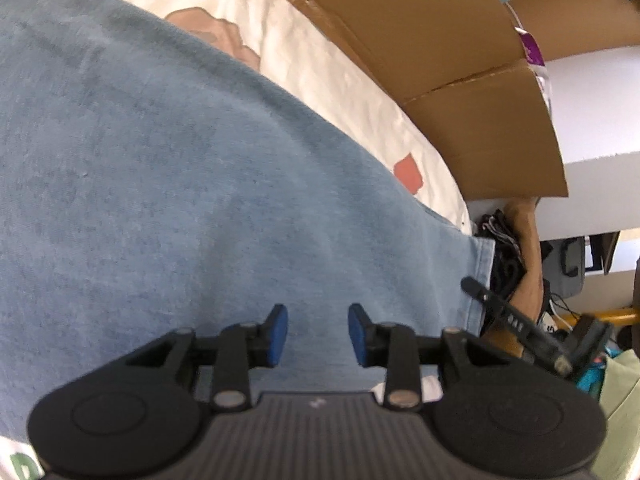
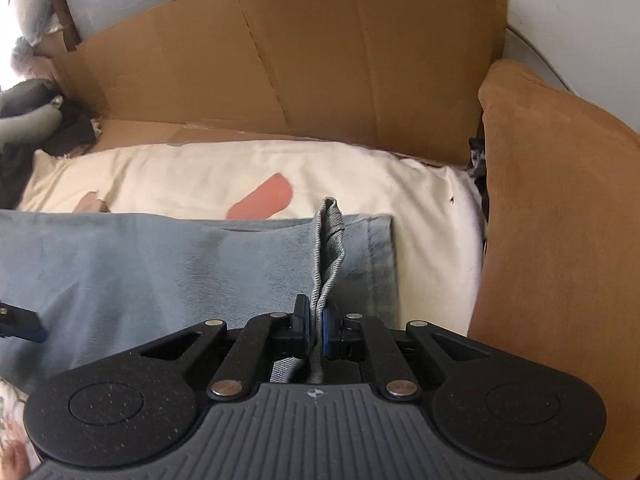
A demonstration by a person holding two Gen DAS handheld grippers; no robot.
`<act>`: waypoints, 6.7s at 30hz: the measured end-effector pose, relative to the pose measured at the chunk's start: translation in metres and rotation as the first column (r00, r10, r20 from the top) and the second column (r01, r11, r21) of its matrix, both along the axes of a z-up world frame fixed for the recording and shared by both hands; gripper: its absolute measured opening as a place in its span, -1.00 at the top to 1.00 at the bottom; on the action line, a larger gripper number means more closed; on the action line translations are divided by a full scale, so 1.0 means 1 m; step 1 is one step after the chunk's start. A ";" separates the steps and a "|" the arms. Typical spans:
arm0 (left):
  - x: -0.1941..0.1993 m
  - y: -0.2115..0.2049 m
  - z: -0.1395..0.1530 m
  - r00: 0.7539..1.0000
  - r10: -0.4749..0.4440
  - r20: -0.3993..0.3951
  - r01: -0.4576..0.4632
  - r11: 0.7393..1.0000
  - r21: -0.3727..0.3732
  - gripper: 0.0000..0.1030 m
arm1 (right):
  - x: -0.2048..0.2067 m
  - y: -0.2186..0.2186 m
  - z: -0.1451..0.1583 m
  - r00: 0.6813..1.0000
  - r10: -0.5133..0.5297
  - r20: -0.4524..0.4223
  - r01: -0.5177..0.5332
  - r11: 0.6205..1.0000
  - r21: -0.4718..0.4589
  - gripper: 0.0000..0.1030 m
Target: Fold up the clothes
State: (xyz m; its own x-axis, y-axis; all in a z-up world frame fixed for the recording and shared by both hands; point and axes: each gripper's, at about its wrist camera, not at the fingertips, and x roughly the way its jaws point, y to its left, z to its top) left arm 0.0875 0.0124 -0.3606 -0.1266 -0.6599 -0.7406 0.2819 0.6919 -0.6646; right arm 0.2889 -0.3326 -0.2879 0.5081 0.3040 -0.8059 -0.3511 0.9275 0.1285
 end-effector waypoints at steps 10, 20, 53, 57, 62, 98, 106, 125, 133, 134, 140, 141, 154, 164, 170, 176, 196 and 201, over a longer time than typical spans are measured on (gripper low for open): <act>0.002 0.008 -0.005 1.000 0.008 0.000 -0.008 1.000 0.022 0.27 | 0.038 -0.004 -0.009 0.998 -0.054 -0.041 0.054 0.998 0.017 0.92; 0.001 0.014 -0.008 1.000 0.005 -0.007 -0.005 1.000 0.031 0.27 | 0.055 0.005 -0.026 0.993 -0.105 -0.049 0.101 0.992 -0.071 0.92; -0.018 -0.026 0.006 0.961 -0.230 0.156 0.207 0.967 0.150 -0.12 | -0.011 -0.007 0.015 0.969 -0.204 0.142 0.198 0.979 0.052 0.07; -0.022 -0.049 0.013 0.928 -0.319 0.192 0.286 0.941 0.178 -0.13 | -0.029 -0.017 0.012 0.973 -0.219 0.076 0.211 0.972 0.104 0.02; -0.037 -0.070 0.029 0.858 -0.440 0.267 0.402 0.897 0.185 -0.17 | -0.062 -0.022 0.021 0.975 -0.205 0.091 0.194 0.974 0.112 -0.10; -0.085 -0.113 0.043 0.765 -0.510 0.394 0.464 0.860 0.212 -0.33 | -0.113 -0.035 -0.022 0.934 -0.310 -0.177 0.352 0.885 0.306 -0.36; -0.097 -0.112 0.036 0.711 -0.577 0.403 0.533 0.815 0.227 -0.34 | -0.093 -0.050 -0.048 0.882 -0.370 -0.290 0.460 0.810 0.363 0.13; -0.142 -0.135 0.019 0.498 -0.703 0.508 0.636 0.694 0.338 -0.39 | -0.074 -0.057 -0.024 0.898 -0.350 -0.267 0.439 0.762 0.476 0.94; -0.140 -0.133 0.014 0.460 -0.708 0.536 0.612 0.690 0.387 0.30 | -0.070 -0.059 -0.022 0.903 -0.344 -0.258 0.428 0.771 0.472 0.93; -0.136 -0.132 0.016 0.474 -0.700 0.535 0.611 0.699 0.372 0.40 | -0.070 -0.059 -0.022 0.903 -0.343 -0.259 0.428 0.772 0.470 0.92; -0.125 -0.133 0.027 0.533 -0.669 0.518 0.609 0.728 0.315 0.75 | -0.071 -0.060 -0.027 0.891 -0.360 -0.276 0.451 0.767 0.456 0.78; -0.123 -0.133 0.029 0.543 -0.665 0.513 0.608 0.733 0.305 0.77 | -0.070 -0.060 -0.028 0.889 -0.363 -0.280 0.456 0.767 0.451 0.59; -0.148 -0.137 0.005 0.436 -0.749 0.499 0.642 0.648 0.410 0.38 | -0.071 -0.070 -0.053 0.832 -0.457 -0.314 0.546 0.771 0.326 0.23; -0.146 -0.121 0.007 0.451 -0.749 0.485 0.642 0.650 0.407 0.28 | -0.080 -0.072 -0.056 0.812 -0.496 -0.306 0.576 0.765 0.289 0.53; -0.138 -0.101 0.012 0.471 -0.743 0.475 0.642 0.658 0.393 0.65 | -0.089 -0.063 -0.054 0.822 -0.470 -0.322 0.557 0.780 0.283 0.54; -0.135 -0.092 0.018 0.477 -0.735 0.483 0.649 0.664 0.371 0.94 | -0.092 -0.043 -0.053 0.845 -0.381 -0.375 0.505 0.797 0.330 0.54; -0.100 -0.001 0.037 0.560 -0.688 0.460 0.533 0.725 0.436 -0.11 | -0.101 0.011 -0.033 0.919 -0.131 -0.373 0.290 0.865 0.410 0.54; -0.098 0.003 0.025 0.560 -0.684 0.468 0.517 0.730 0.447 -0.21 | -0.101 0.020 -0.033 0.923 -0.101 -0.371 0.261 0.874 0.410 0.54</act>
State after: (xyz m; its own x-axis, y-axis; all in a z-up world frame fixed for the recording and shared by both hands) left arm -0.0110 0.0151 -0.3354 0.0670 -0.3894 -0.9186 0.9460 0.3174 -0.0655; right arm 0.1880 -0.3122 -0.3206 0.3200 0.5971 -0.7356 -0.0460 0.7853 0.6174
